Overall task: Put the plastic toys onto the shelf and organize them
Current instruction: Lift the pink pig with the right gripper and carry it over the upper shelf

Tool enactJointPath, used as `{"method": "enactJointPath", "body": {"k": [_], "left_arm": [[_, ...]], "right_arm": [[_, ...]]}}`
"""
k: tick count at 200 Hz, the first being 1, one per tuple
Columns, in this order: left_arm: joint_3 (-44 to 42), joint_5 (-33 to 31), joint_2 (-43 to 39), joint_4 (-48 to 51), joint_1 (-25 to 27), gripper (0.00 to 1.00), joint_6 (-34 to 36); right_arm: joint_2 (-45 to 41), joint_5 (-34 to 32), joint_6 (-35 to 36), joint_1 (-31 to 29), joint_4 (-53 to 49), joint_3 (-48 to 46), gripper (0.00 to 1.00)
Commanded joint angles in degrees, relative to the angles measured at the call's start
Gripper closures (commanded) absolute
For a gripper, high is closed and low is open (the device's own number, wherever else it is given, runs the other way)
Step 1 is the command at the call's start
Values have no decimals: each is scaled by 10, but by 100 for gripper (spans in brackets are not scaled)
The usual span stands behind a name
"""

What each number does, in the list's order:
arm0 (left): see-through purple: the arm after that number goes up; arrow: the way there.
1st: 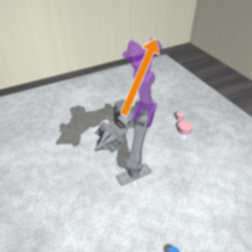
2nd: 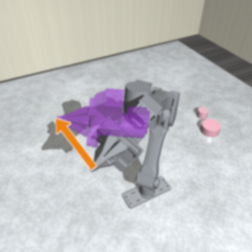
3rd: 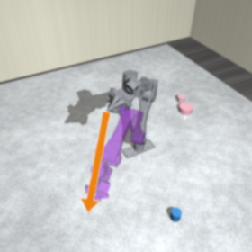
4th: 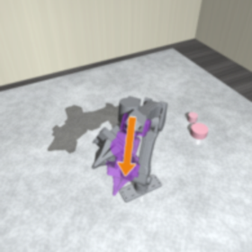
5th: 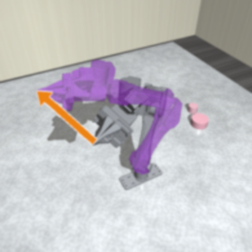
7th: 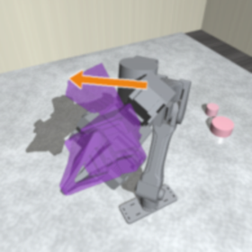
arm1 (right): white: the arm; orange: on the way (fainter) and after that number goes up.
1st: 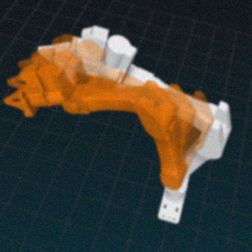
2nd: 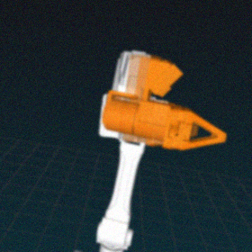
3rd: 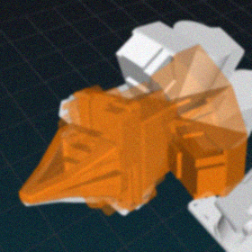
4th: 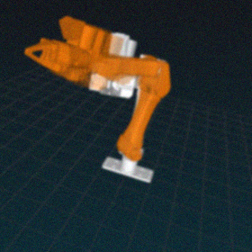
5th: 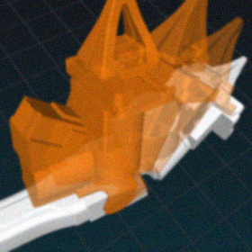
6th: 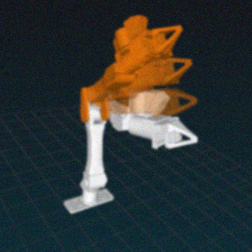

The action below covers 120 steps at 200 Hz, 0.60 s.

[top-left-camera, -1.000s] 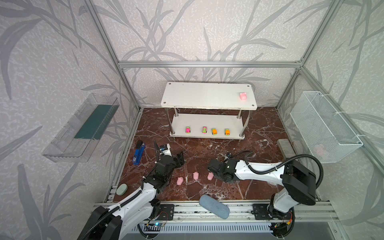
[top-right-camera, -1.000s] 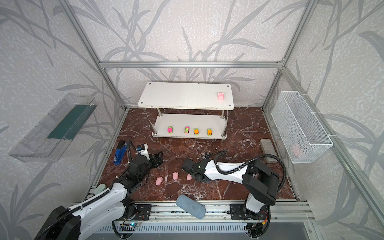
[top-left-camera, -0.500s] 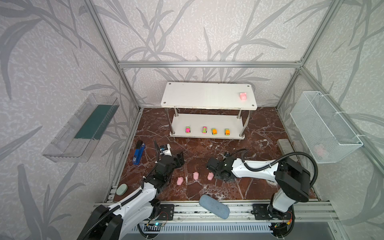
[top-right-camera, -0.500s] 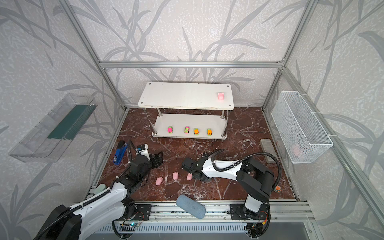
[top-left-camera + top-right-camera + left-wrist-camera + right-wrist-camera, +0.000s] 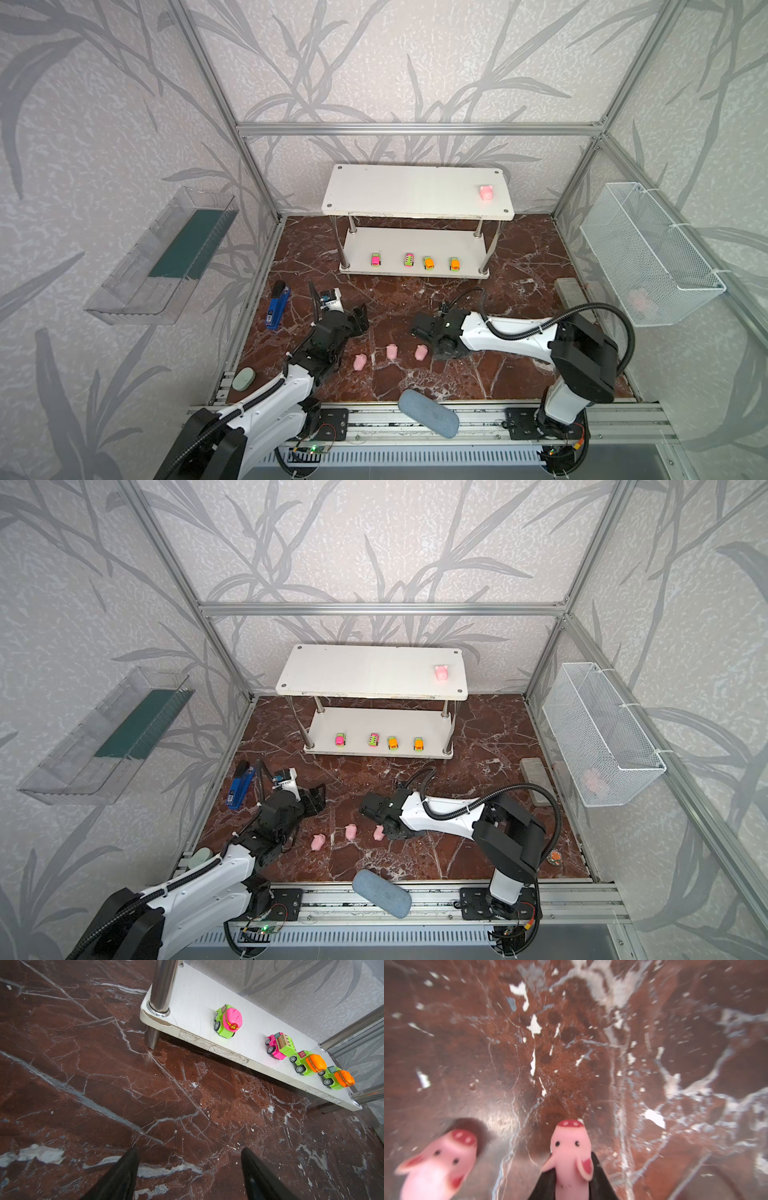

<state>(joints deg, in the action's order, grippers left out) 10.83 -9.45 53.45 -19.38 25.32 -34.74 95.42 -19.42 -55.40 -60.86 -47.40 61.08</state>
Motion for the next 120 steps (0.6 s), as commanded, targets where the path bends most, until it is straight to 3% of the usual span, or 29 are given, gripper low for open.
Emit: {"method": "enactJointPath", "body": {"k": [1, 65, 113, 120], "left_arm": [[-6, -9, 3, -12, -3, 24, -9], [-2, -6, 16, -17, -3, 24, -8], [-2, -3, 16, -17, -3, 24, -10], [-2, -2, 16, -17, -3, 24, -9]], "right_arm": [[-65, -44, 38, 0, -82, 34, 76], [-185, -101, 143, 2, -167, 194, 73], [-137, -152, 257, 17, -188, 399, 71], [-122, -153, 276, 42, -185, 428, 70]]}}
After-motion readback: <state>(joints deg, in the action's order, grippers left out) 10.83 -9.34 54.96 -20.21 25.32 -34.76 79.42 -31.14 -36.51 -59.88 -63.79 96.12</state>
